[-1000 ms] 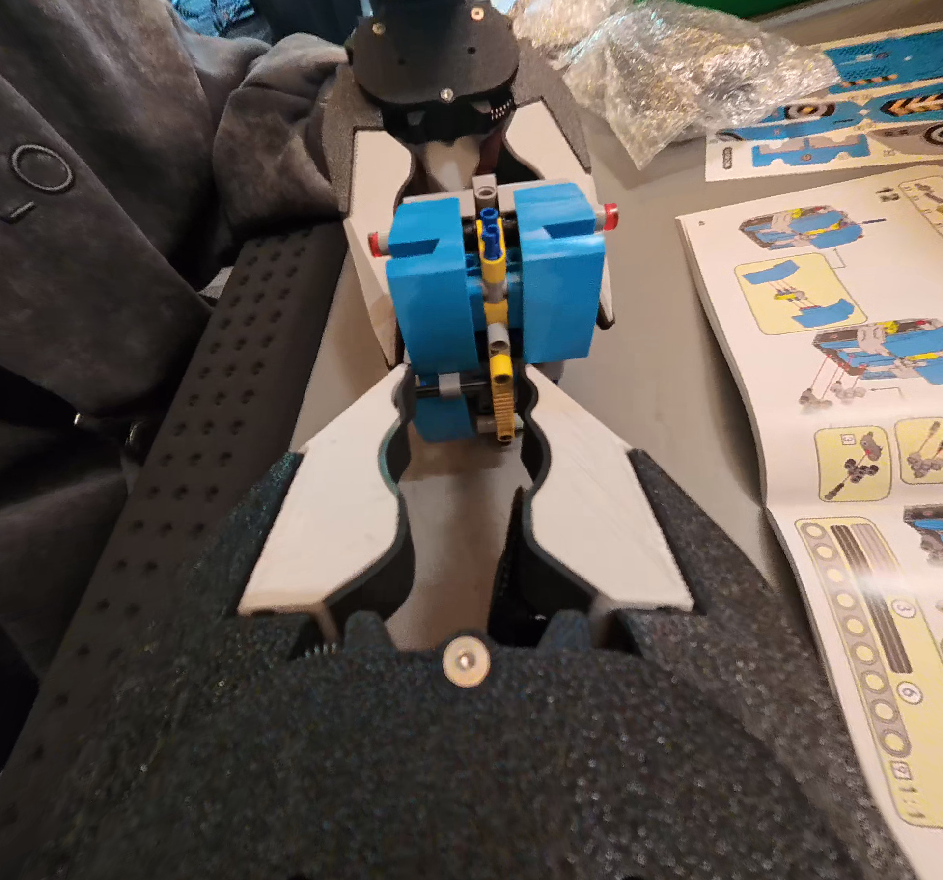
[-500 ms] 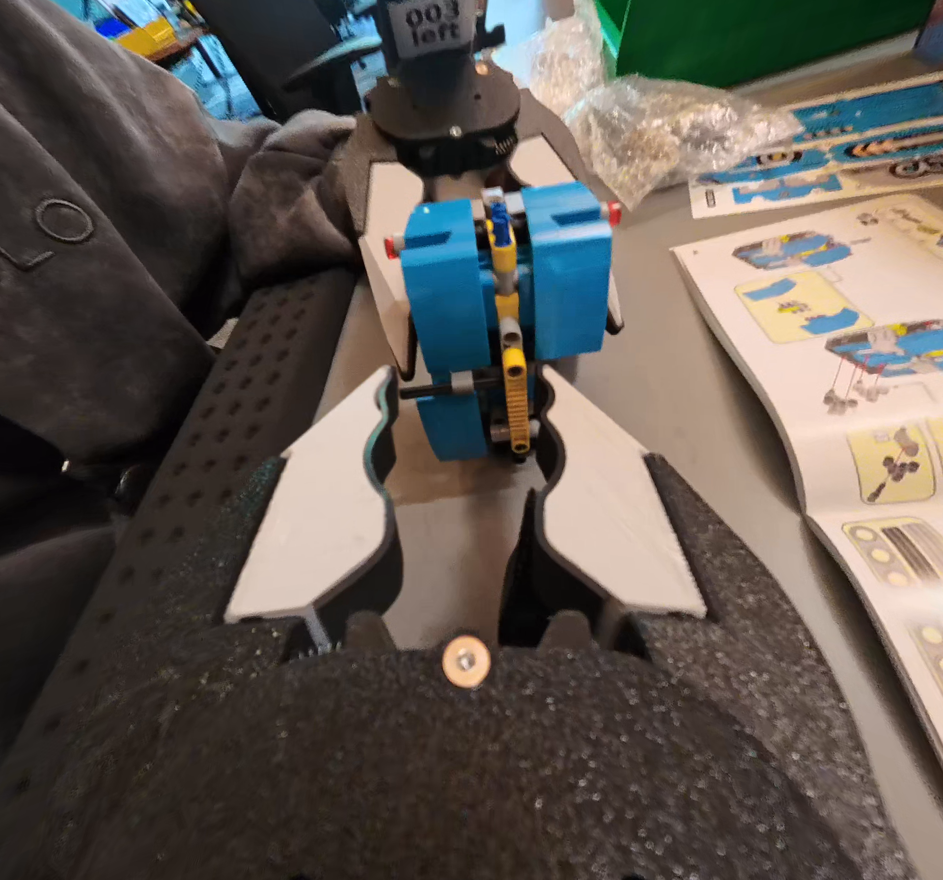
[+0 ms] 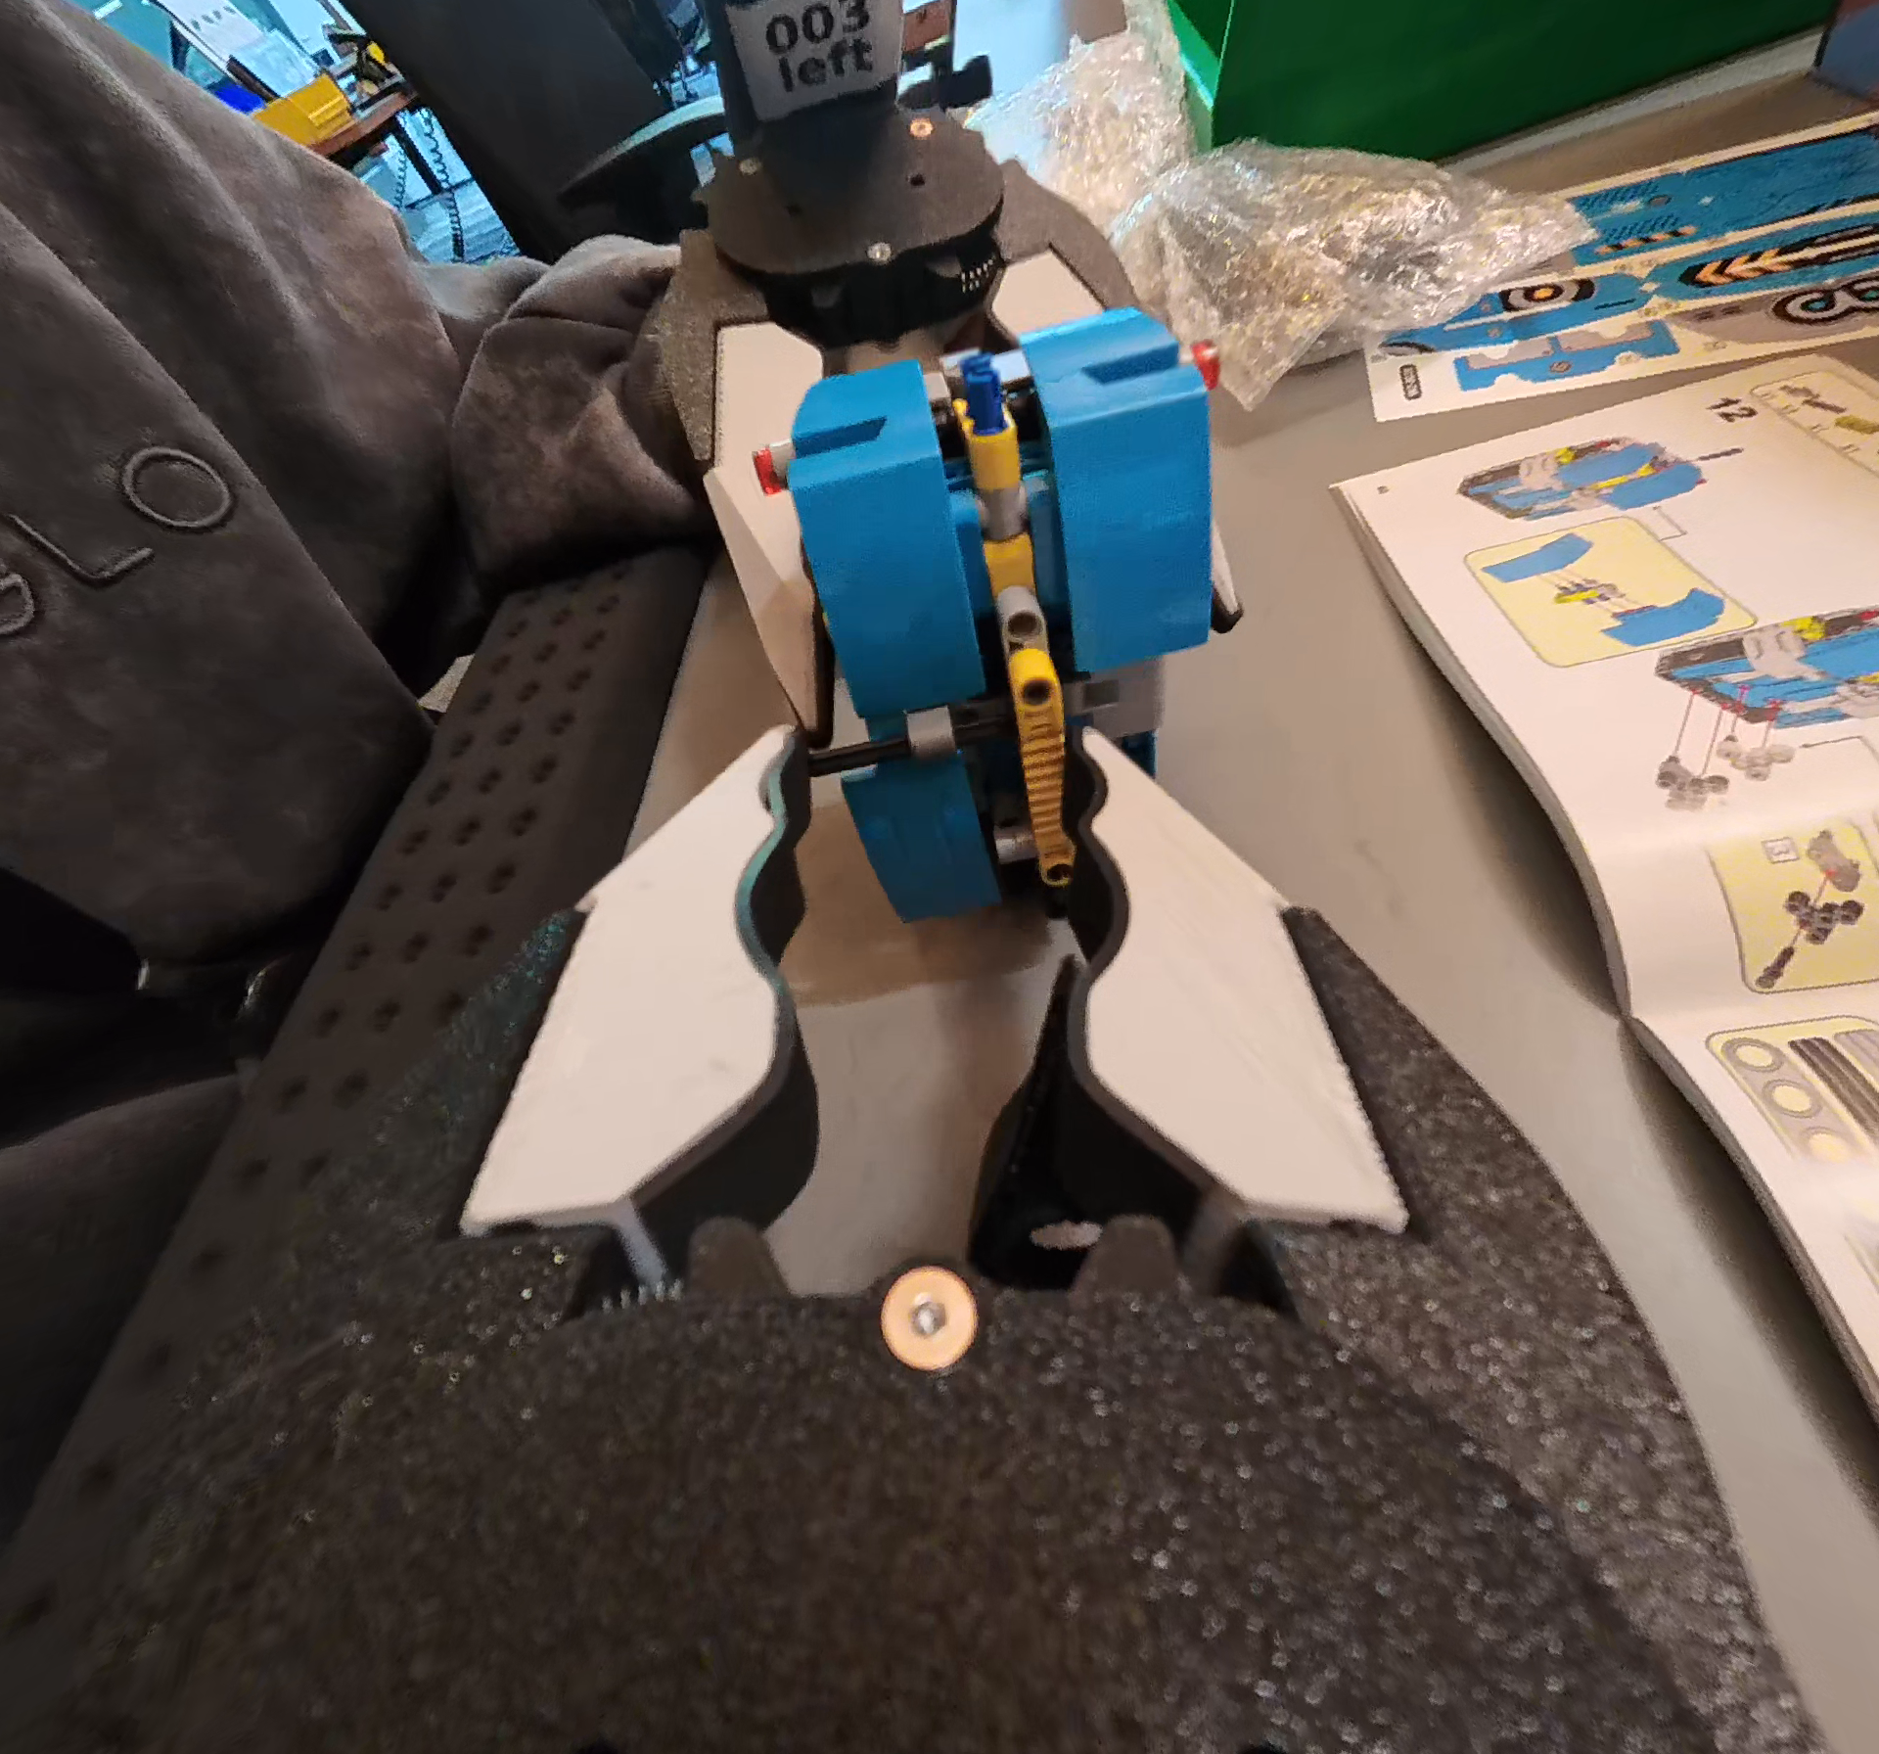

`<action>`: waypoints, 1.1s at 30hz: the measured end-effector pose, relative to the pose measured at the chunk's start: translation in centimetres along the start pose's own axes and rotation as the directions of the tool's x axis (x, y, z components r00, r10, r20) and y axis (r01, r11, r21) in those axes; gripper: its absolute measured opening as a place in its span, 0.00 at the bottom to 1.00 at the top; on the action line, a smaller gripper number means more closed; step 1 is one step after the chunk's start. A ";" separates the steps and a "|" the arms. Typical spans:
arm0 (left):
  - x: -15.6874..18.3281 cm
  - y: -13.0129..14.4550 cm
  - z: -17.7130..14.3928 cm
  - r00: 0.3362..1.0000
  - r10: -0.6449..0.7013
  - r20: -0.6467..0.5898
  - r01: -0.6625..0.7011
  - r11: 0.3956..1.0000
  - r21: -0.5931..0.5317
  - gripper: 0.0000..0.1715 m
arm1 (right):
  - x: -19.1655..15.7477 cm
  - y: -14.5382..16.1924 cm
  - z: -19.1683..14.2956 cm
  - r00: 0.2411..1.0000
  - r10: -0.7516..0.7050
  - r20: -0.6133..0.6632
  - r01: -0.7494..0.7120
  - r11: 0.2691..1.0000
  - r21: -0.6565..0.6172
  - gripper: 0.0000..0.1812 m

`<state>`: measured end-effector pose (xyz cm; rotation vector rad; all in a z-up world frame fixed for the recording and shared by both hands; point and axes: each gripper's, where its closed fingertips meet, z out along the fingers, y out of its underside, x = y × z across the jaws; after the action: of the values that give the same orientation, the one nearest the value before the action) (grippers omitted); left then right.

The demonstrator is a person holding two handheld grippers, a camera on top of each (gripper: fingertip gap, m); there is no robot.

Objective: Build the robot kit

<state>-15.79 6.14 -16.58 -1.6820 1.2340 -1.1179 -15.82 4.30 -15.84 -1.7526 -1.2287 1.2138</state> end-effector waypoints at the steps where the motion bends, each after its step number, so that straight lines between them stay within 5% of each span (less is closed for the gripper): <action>1: 0.1 0.0 0.0 1.000 -0.010 -0.009 0.010 1.000 0.002 0.50 | -0.1 -0.3 -0.1 1.000 0.000 0.002 -0.001 1.000 0.013 0.27; 20: 0.8 0.3 0.3 0.999 0.024 -0.026 -0.025 1.000 -0.015 0.50 | 0.0 -0.3 -0.6 0.999 -0.053 -0.011 0.053 0.998 -0.045 0.20; 33: 0.7 0.5 -0.3 0.995 0.034 -0.099 -0.038 0.999 -0.032 0.50 | -0.3 -0.3 -0.3 0.997 -0.078 0.008 0.078 0.997 0.017 0.28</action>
<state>-16.16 5.29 -16.79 -1.6401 1.3467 -1.1758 -15.64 4.15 -15.35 -1.6734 -1.2767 1.1840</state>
